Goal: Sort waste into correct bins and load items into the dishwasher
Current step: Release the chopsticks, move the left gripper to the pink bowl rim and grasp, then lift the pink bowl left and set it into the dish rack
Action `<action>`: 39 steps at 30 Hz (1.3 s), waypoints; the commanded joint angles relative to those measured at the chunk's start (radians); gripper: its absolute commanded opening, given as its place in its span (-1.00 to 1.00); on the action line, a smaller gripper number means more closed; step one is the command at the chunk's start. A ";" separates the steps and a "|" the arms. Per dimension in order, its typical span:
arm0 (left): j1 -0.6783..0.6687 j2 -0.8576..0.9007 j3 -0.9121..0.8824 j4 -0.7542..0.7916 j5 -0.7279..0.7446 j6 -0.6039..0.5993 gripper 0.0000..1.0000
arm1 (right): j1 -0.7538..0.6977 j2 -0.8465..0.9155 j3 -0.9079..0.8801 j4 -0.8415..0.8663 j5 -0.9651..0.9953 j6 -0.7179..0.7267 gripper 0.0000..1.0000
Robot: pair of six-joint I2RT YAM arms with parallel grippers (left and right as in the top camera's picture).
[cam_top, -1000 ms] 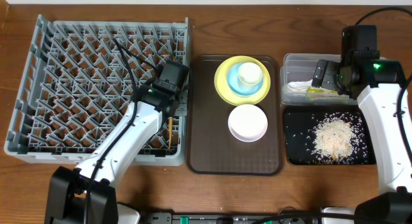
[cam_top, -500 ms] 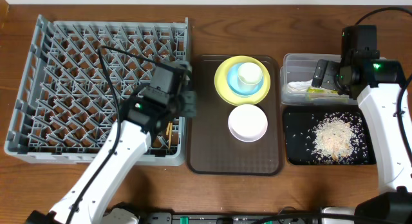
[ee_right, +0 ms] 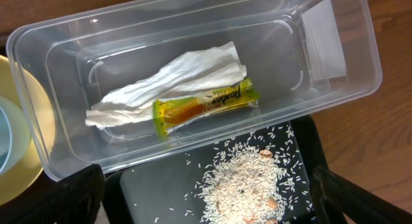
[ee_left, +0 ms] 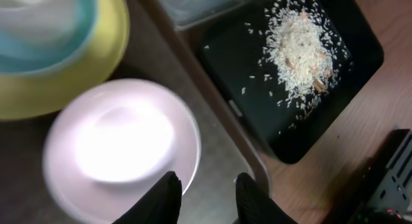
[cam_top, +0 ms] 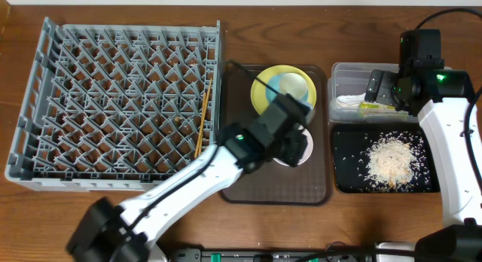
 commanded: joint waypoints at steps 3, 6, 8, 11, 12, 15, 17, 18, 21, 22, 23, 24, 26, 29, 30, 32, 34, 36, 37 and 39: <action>-0.052 0.113 0.071 0.045 -0.017 0.005 -0.35 | -0.004 -0.003 0.016 -0.001 0.014 -0.011 0.99; -0.079 0.186 0.071 0.070 -0.113 0.005 -0.35 | -0.004 -0.003 0.016 -0.001 0.014 -0.011 0.99; -0.092 0.222 0.071 0.081 -0.156 0.008 -0.35 | -0.004 -0.003 0.016 -0.001 0.014 -0.011 0.99; -0.098 0.241 0.070 0.092 -0.158 0.008 -0.35 | -0.004 -0.003 0.016 -0.001 0.014 -0.011 0.99; -0.098 0.245 0.070 0.094 -0.158 0.008 -0.35 | -0.005 -0.003 0.016 -0.001 0.014 -0.011 0.98; -0.099 0.262 0.070 0.093 -0.169 0.008 -0.35 | -0.004 -0.003 0.016 -0.001 0.014 -0.011 0.98; -0.099 0.278 0.070 0.092 -0.190 0.008 -0.35 | -0.003 -0.003 0.016 -0.001 0.014 -0.011 0.98; -0.099 0.285 0.069 0.092 -0.191 0.008 -0.35 | -0.004 -0.003 0.016 -0.001 0.014 -0.011 0.99; -0.099 0.307 0.069 0.092 -0.190 0.008 -0.35 | -0.003 -0.003 0.016 -0.001 0.014 -0.011 0.98; -0.099 0.312 0.068 0.091 -0.190 0.007 -0.35 | -0.003 -0.003 0.016 -0.001 0.014 -0.011 0.98; -0.099 0.317 0.068 0.088 -0.190 0.007 -0.35 | -0.004 -0.003 0.016 -0.001 0.014 -0.011 0.99; -0.099 0.320 0.068 0.084 -0.190 0.008 -0.35 | -0.004 -0.003 0.016 -0.001 0.014 -0.011 0.99; -0.099 0.322 0.068 0.076 -0.191 0.008 -0.35 | -0.004 -0.003 0.016 -0.001 0.014 -0.011 0.99; -0.099 0.323 0.068 0.062 -0.191 0.008 -0.43 | -0.004 -0.003 0.016 -0.001 0.014 -0.011 0.98; -0.099 0.323 0.068 0.056 -0.192 0.008 -0.45 | -0.004 -0.003 0.016 -0.001 0.014 -0.011 0.99; -0.099 0.323 0.068 0.034 -0.217 0.008 -0.53 | -0.004 -0.003 0.016 -0.001 0.014 -0.011 0.99; -0.099 0.323 0.068 0.016 -0.245 0.008 -0.59 | -0.004 -0.003 0.016 -0.001 0.014 -0.011 0.99; -0.099 0.323 0.068 -0.007 -0.268 0.008 -0.62 | -0.003 -0.003 0.016 -0.001 0.014 -0.011 0.98; -0.099 0.322 0.068 -0.027 -0.270 0.008 -0.63 | -0.003 -0.003 0.016 -0.001 0.014 -0.011 0.98; -0.099 0.322 0.068 -0.042 -0.270 0.008 -0.75 | -0.004 -0.003 0.016 -0.001 0.014 -0.011 0.99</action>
